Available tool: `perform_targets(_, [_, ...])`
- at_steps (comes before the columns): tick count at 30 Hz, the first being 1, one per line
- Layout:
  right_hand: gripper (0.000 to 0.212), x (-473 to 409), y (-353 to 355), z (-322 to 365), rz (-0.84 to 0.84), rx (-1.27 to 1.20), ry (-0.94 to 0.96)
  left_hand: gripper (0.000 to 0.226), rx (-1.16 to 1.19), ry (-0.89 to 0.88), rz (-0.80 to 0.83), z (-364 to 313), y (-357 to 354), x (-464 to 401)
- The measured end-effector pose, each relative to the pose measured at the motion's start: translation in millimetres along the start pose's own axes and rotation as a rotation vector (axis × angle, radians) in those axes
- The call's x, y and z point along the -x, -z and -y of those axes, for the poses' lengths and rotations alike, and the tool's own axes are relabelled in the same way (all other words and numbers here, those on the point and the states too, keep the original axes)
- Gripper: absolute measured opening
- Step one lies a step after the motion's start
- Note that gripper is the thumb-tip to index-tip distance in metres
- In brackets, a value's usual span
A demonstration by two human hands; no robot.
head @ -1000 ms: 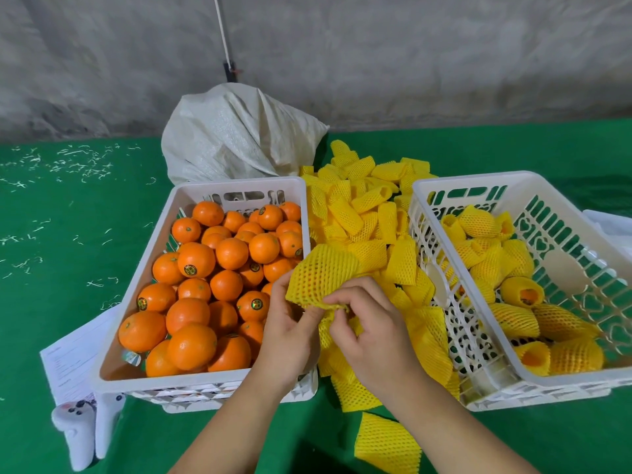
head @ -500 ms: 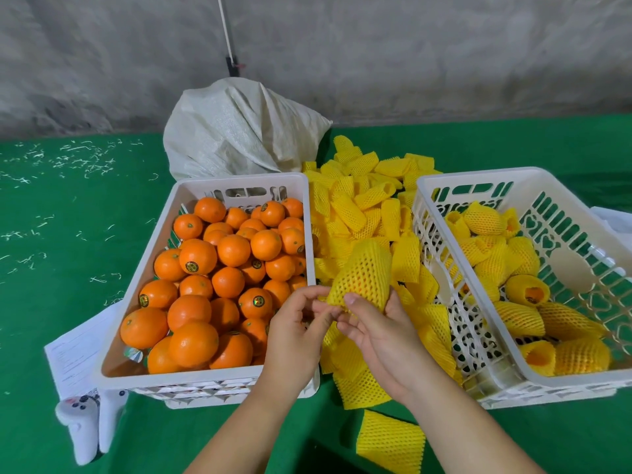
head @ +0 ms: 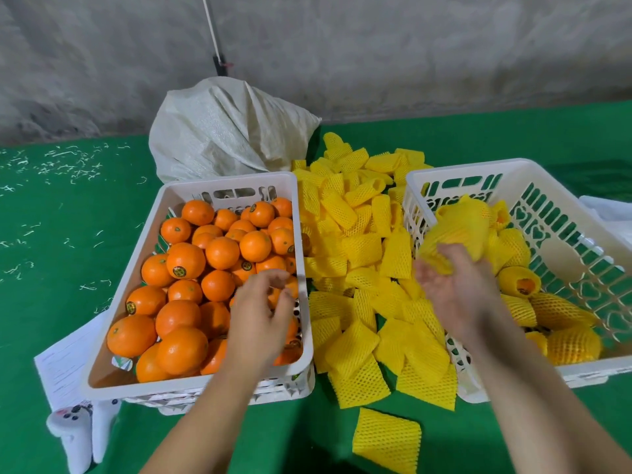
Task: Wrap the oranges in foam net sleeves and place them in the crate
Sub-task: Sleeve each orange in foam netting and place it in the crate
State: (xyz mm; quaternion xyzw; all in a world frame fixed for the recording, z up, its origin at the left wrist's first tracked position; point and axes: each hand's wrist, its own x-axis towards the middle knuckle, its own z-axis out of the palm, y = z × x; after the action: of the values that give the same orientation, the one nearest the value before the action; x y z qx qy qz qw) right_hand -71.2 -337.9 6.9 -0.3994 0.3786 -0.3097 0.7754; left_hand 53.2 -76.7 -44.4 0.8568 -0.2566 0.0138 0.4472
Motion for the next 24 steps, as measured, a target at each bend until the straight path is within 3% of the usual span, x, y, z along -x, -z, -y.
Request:
perform_targets(1, [0.061, -14, 7, 9, -0.113, 0.086, 0.091, 0.033, -0.249, 0.043, 0.142, 14, 9, -11])
perform_targets(3, [0.083, -30, 14, 16, -0.246, 0.255, 0.178, 0.052, -0.703, 0.136, 0.58, 27, 17, -23])
perform_targets(5, [0.089, -32, 15, 6, -0.2, 0.372, 0.175, 0.05, -0.941, 0.124, 0.918, 32, 10, -23])
perform_targets(7, [0.068, -25, 15, -19, -0.018, 0.572, 0.28, 0.043, -1.001, 0.1, 1.051, 31, 4, -20])
perform_targets(10, [0.025, -11, 16, -77, 0.463, 1.244, 0.336, 0.046, -1.078, 0.071, 1.145, 27, 1, -25])
perform_targets(13, [0.033, 3, 19, -126, 0.735, 1.702, -0.06, 0.043, -0.888, 0.139, 1.192, 18, -2, -27])
perform_targets(15, [0.045, 10, 21, -141, 0.768, 1.769, -0.178, 0.042, -0.757, 0.206, 1.219, 12, -1, -27])
perform_targets(17, [0.047, 10, 22, -147, 0.717, 1.768, -0.111, 0.04, -0.71, 0.19, 1.223, 12, 3, -26])
perform_targets(20, [0.04, 2, 20, -143, 0.61, 1.728, -0.102, 0.039, -0.737, 0.171, 1.138, 13, 6, -25])
perform_targets(24, [0.044, -1, 21, -143, 0.653, 1.668, -0.088, 0.03, -0.823, 0.021, 1.061, 14, 7, -25])
